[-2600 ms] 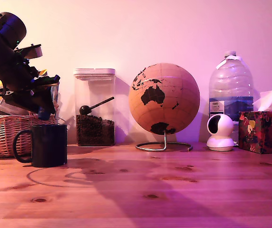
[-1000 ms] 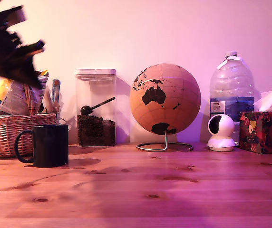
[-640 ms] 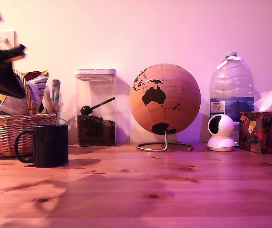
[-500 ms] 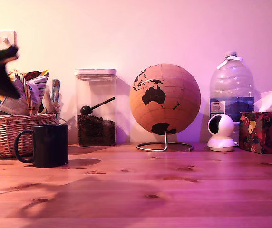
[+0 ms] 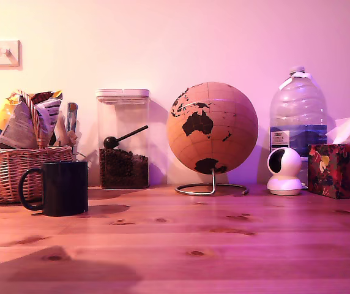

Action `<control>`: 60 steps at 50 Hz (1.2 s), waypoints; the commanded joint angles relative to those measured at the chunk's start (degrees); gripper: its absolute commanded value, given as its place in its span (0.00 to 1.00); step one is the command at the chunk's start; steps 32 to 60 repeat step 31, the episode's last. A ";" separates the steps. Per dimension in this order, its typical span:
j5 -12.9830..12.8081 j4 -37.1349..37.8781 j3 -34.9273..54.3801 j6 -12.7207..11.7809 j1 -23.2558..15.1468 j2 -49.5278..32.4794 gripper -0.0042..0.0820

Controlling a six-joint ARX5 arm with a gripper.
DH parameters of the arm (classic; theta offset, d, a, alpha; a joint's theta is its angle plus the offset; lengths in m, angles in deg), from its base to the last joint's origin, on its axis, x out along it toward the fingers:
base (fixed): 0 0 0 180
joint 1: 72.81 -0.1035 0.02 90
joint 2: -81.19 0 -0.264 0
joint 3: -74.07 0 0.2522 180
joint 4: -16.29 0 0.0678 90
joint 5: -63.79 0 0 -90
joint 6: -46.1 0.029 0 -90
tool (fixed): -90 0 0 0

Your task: Pick up the coffee capsules from the table one by one and drop them inside the nearest coffee cup

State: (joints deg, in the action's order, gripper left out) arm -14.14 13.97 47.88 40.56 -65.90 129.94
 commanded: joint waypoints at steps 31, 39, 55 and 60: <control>-0.35 -22.71 1.70 -1.81 0.00 -30.10 0.03; -0.35 -22.71 1.70 -1.81 0.00 -30.10 0.03; -0.35 -22.71 1.70 -1.81 0.00 -30.10 0.03; -0.35 -22.71 1.70 -1.81 0.00 -30.10 0.03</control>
